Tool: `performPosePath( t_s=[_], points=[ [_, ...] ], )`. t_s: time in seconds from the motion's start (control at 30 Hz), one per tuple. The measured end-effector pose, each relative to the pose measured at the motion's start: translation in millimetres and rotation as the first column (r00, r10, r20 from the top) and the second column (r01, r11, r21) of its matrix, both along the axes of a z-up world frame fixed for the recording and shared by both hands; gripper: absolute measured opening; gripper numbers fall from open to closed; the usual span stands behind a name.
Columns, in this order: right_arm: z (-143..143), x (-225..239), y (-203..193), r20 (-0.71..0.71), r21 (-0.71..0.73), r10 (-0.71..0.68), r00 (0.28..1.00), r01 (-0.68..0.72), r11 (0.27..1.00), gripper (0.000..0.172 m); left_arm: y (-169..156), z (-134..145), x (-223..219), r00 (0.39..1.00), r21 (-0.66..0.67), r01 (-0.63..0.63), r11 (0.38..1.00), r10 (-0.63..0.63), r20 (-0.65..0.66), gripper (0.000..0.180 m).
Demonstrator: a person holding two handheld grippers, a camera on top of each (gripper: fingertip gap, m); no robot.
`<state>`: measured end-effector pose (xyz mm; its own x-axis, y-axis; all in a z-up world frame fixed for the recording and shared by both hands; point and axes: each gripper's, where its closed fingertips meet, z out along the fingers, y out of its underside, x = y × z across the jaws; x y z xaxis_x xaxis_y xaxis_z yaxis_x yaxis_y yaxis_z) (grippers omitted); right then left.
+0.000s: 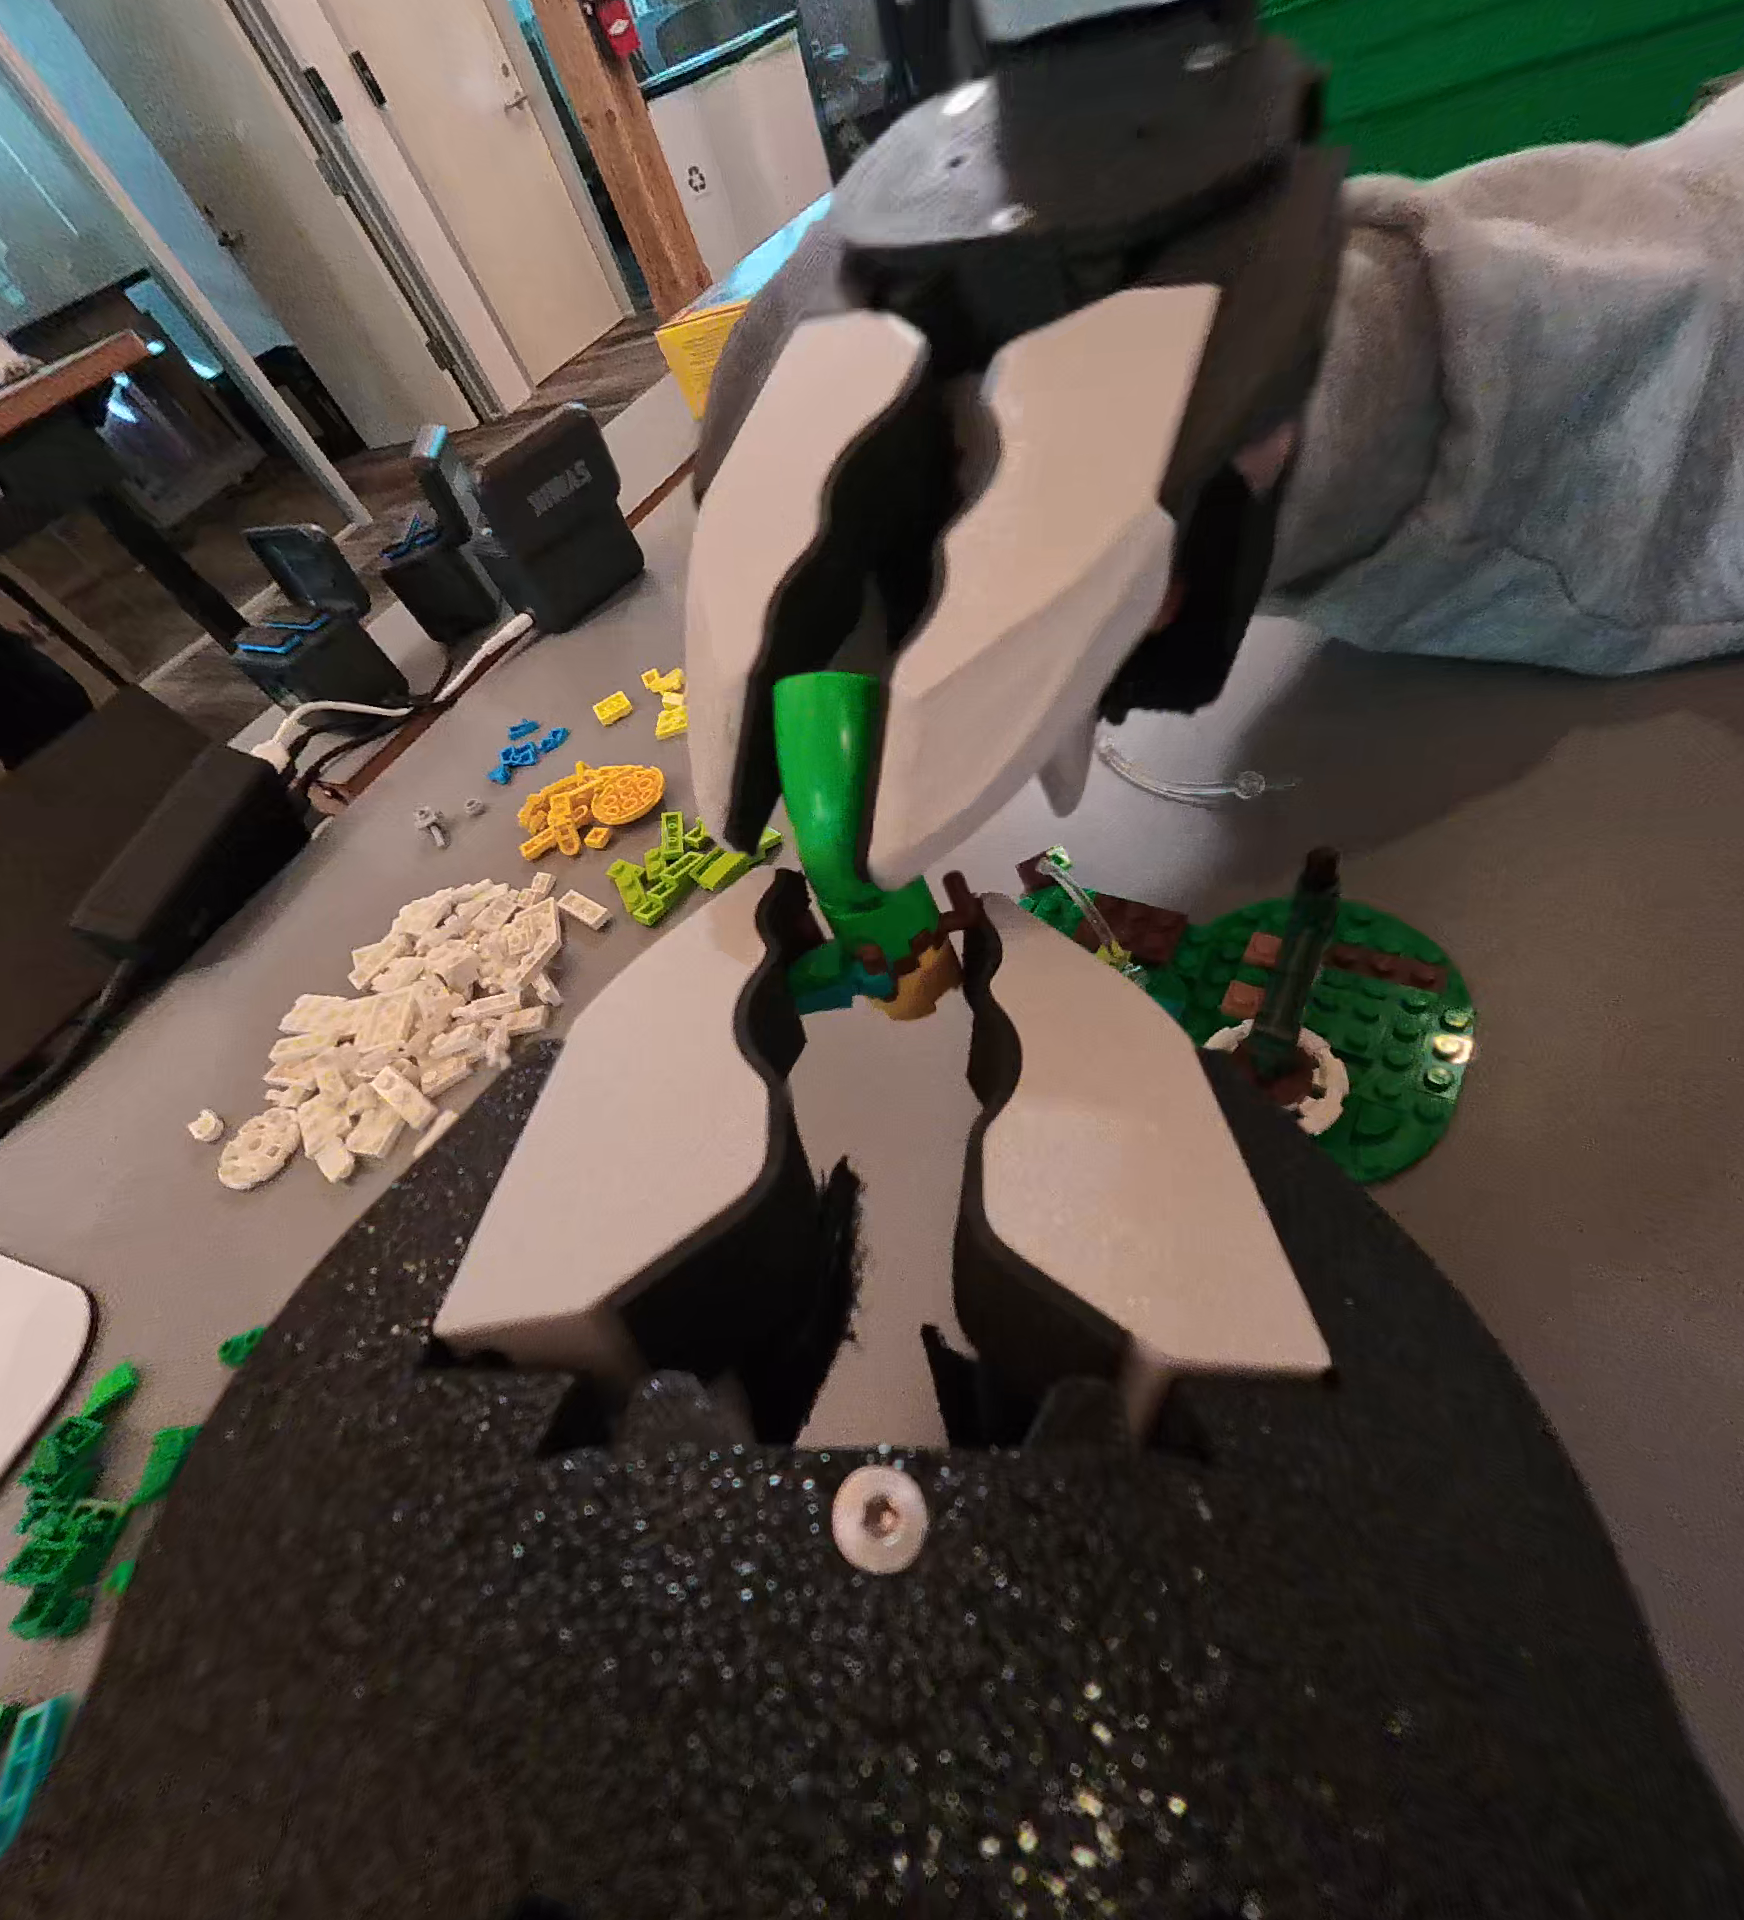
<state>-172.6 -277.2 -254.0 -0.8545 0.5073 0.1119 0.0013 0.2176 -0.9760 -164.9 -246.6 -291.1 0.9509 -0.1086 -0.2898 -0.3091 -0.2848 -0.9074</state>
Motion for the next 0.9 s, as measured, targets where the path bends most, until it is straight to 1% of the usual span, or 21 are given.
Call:
performPosePath(
  t_s=[0.07, 0.13, 0.2, 0.27, 0.33, 0.4, 0.43, 0.47, 0.53, 0.6, 0.63, 0.7, 0.73, 0.83, 0.9],
  points=[
    [-0.8, -2.7, -2.8, -0.18, 0.137, -0.052, 0.982, 0.078, 0.988, 0.017, 2.4, -2.4, -1.6, 1.0, -0.009, -0.016, 1.0, 0.016, 0.0, 0.03],
    [-2.0, -3.5, -8.6, -0.356, 0.26, -0.059, 0.933, 0.16, 0.952, 0.017, 6.2, -2.5, 1.3, 1.0, -0.012, -0.011, 1.0, 0.012, 0.018, 0.03],
    [-3.1, -5.1, -10.0, -0.485, 0.344, -0.05, 0.873, 0.243, 0.907, 0.016, 6.6, -3.3, -1.2, 1.0, -0.017, -0.027, 0.999, 0.027, 0.006, 0.029],
    [0.1, -4.9, -9.8, -0.526, 0.337, -0.058, 0.849, 0.271, 0.902, 0.016, 6.1, -1.0, -1.3, 0.999, -0.005, -0.029, 1.0, 0.029, 0.024, 0.029],
    [2.9, -6.6, -8.8, -0.586, 0.34, -0.065, 0.807, 0.318, 0.885, 0.017, 6.3, 0.8, -4.3, 0.999, 0.0, -0.045, 0.999, 0.045, 0.019, 0.029],
    [4.6, -8.2, -8.8, -0.598, 0.329, -0.082, 0.797, 0.338, 0.882, 0.017, 5.4, 1.8, -6.2, 0.998, 0.004, -0.055, 0.998, 0.055, 0.019, 0.029],
    [6.2, -9.4, -8.2, -0.572, 0.294, -0.114, 0.812, 0.332, 0.896, 0.017, 4.8, 3.1, -7.3, 0.998, 0.013, -0.061, 0.998, 0.06, 0.018, 0.029],
    [8.2, -10.6, -7.6, -0.498, 0.227, -0.159, 0.852, 0.305, 0.925, 0.016, 4.2, 4.9, -8.5, 0.998, 0.026, -0.067, 0.997, 0.067, 0.015, 0.029],
    [15.0, -12.7, -5.5, -0.282, 0.039, -0.218, 0.934, 0.238, 0.97, 0.016, 3.2, 10.7, -9.3, 0.996, 0.061, -0.072, 0.996, 0.069, 0.048, 0.028],
    [23.6, -14.3, 0.1, -0.1, -0.137, -0.216, 0.971, 0.201, 0.97, 0.015, -0.2, 19.7, -11.1, 0.994, 0.112, -0.071, 0.991, 0.061, 0.094, 0.026],
    [26.7, -14.8, 1.9, 0.002, -0.224, -0.187, 0.982, 0.183, 0.957, 0.015, -1.1, 23.3, -9.8, 0.992, 0.13, -0.061, 0.99, 0.046, 0.117, 0.027],
    [30.0, -15.5, 4.6, 0.168, -0.371, -0.098, 0.981, 0.155, 0.916, 0.015, -1.7, 27.4, -7.7, 0.988, 0.15, -0.049, 0.987, 0.026, 0.15, 0.027],
    [29.2, -16.4, 5.6, 0.23, -0.418, -0.059, 0.971, 0.153, 0.895, 0.015, -1.7, 26.8, -7.6, 0.987, 0.148, -0.046, 0.988, 0.022, 0.159, 0.027],
    [23.6, -18.9, 7.5, 0.325, -0.475, -0.006, 0.946, 0.169, 0.863, 0.015, -2.4, 23.0, -8.7, 0.984, 0.141, -0.046, 0.989, 0.021, 0.178, 0.027],
    [21.1, -21.4, 10.1, 0.388, -0.516, 0.035, 0.921, 0.186, 0.836, 0.015, -3.0, 23.0, -10.9, 0.986, 0.136, -0.063, 0.989, 0.04, 0.164, 0.027]
  ],
)
